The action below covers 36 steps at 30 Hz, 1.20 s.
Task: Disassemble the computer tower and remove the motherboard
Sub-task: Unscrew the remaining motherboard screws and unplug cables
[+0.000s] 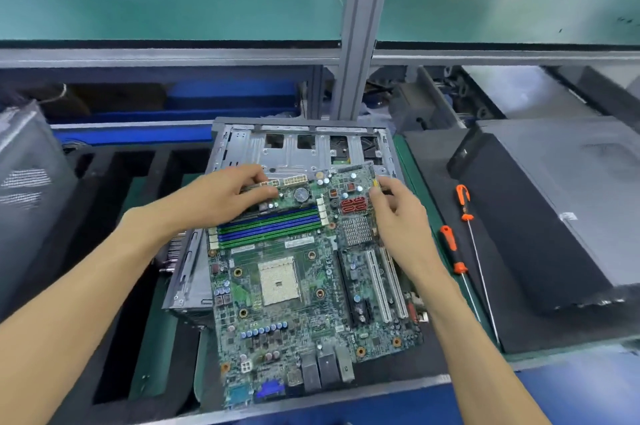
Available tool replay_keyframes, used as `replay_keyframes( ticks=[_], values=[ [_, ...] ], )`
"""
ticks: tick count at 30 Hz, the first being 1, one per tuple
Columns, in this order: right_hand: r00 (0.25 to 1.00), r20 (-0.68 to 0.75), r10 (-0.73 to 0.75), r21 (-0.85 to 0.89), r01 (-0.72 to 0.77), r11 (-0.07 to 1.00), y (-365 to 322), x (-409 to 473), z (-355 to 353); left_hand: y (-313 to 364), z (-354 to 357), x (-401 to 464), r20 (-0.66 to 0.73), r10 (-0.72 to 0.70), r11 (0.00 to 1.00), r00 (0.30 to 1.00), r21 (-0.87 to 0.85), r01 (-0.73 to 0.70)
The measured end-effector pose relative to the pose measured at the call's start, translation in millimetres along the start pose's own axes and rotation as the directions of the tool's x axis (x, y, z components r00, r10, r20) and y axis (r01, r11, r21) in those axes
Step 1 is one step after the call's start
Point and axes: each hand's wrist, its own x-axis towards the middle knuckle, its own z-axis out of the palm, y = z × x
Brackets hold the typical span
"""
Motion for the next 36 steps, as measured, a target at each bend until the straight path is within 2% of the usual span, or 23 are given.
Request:
replay_keyframes(
  ticks=[5, 9, 15, 18, 20, 23, 27, 29, 36],
  values=[
    [0.980, 0.121, 0.160, 0.054, -0.168, 0.984, 13.9, -19.0, -10.3, 9.4, -2.6, 8.2, -0.102, 0.077, 0.994, 0.992, 0.085, -0.068],
    [0.947, 0.108, 0.302, 0.208, -0.318, 0.925, 21.9, -28.3, -8.2, 16.2, -4.7, 15.6, -0.120, 0.108, 0.990, 0.987, 0.105, -0.095],
    [0.973, -0.018, 0.231, 0.252, -0.219, 0.942, 12.3, -35.3, -18.9, 29.2, -10.1, 26.8, -0.165, 0.180, 0.981, 0.970, 0.109, -0.164],
    [0.960, -0.039, 0.276, 0.261, -0.257, 0.930, 6.6, -33.1, -39.5, 42.1, -12.3, 36.2, -0.166, 0.220, 0.974, 0.961, 0.084, -0.209],
    [0.955, -0.051, 0.292, 0.297, -0.264, 0.918, 6.0, -30.4, -56.7, 55.1, -12.8, 45.3, -0.137, 0.252, 0.967, 0.958, 0.006, -0.253],
    [0.956, -0.097, 0.277, 0.255, -0.245, 0.936, 1.2, -29.1, -87.7, 81.5, -7.7, 63.7, -0.109, 0.291, 0.953, 0.951, -0.059, -0.298],
    [0.966, -0.231, 0.119, 0.055, -0.109, 0.993, 9.7, -25.4, -135.8, 122.6, 12.6, 95.2, -0.099, 0.333, 0.932, 0.938, -0.116, -0.344],
    [0.952, -0.290, 0.098, -0.004, -0.104, 0.995, 19.4, -19.1, -163.0, 144.4, 25.4, 114.0, -0.073, 0.330, 0.933, 0.941, -0.128, -0.337],
    [0.954, -0.273, 0.125, -0.081, -0.152, 0.985, 78.3, 18.0, -248.4, 216.7, 78.5, 185.7, 0.010, 0.325, 0.939, 0.946, -0.120, -0.322]
  ],
)
